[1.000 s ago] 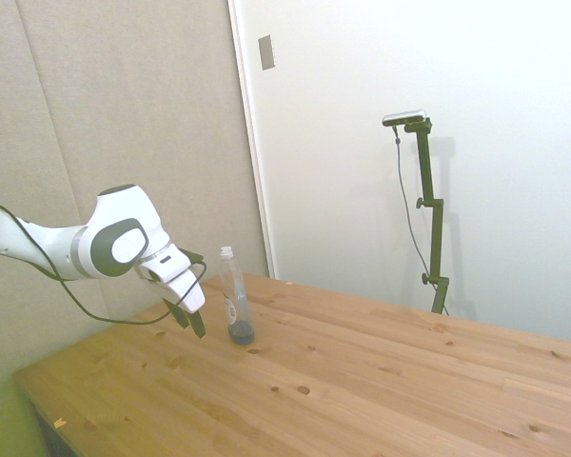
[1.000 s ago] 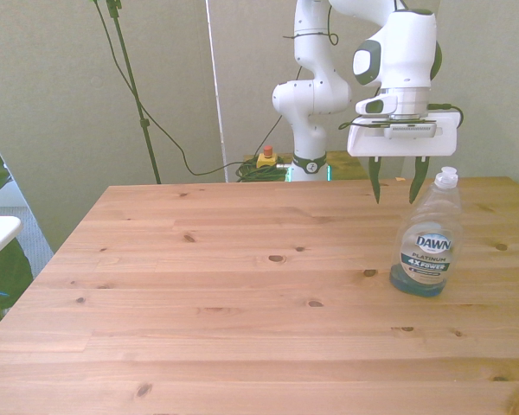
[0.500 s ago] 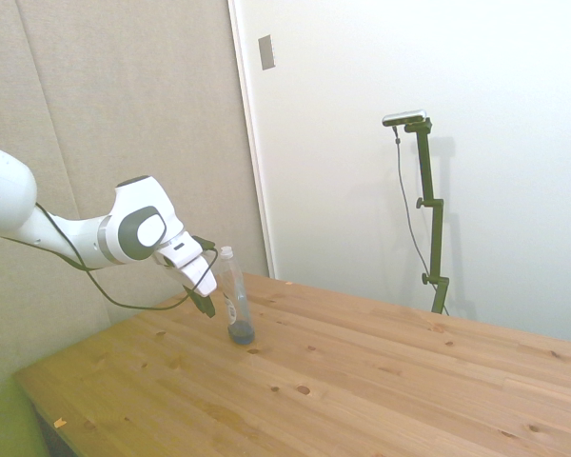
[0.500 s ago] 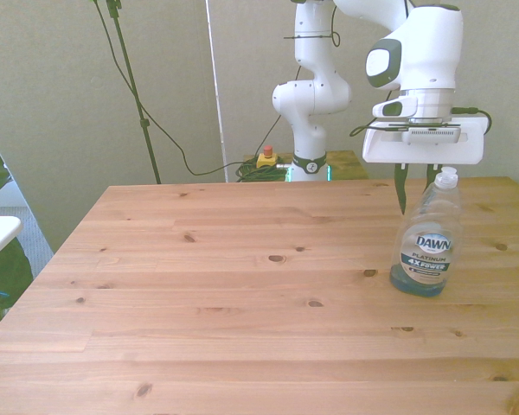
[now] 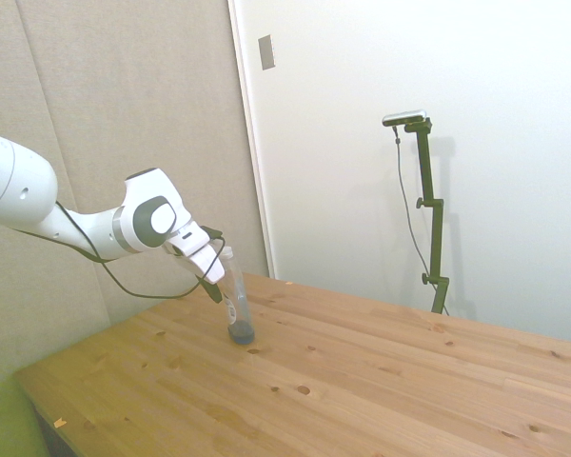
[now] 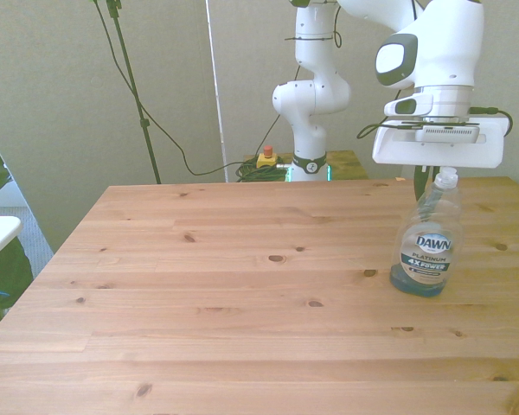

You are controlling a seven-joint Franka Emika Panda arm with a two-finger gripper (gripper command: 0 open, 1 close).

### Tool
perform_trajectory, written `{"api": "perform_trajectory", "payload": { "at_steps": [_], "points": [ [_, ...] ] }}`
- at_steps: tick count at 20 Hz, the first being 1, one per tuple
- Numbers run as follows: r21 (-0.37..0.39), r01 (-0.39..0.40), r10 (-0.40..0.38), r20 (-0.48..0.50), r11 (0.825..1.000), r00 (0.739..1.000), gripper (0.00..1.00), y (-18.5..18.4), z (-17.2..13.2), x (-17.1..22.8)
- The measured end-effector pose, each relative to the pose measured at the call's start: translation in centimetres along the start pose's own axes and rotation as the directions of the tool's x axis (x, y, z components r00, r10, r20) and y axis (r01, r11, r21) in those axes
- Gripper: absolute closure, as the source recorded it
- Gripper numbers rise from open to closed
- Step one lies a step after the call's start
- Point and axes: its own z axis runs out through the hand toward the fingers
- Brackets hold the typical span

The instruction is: Knock down the dish soap

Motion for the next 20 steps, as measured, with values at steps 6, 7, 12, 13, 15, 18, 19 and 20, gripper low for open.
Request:
{"api": "perform_trajectory", "payload": {
  "at_steps": [6,7,12,13,15,18,19,20],
  "points": [
    [0.036,-0.062,0.064,-0.054,0.997,0.997,1.00,-3.5,1.1,5.6],
    [0.041,-0.073,0.076,-0.061,0.996,0.995,1.00,-3.9,1.3,6.6],
    [0.053,-0.105,0.110,-0.089,0.993,0.990,1.00,-5.0,2.3,9.5],
    [0.055,-0.112,0.117,-0.095,0.992,0.989,1.00,-5.0,2.3,10.1],
    [0.058,-0.128,0.134,-0.109,0.990,0.985,1.00,-4.9,2.3,11.5],
    [0.061,-0.152,0.159,-0.132,0.987,0.978,1.00,-4.6,2.4,14.0],
    [0.062,-0.157,0.165,-0.139,0.986,0.977,1.00,-4.4,2.4,14.8],
    [0.061,-0.164,0.172,-0.144,0.984,0.975,1.00,-4.3,2.5,15.6]
  ]
}}
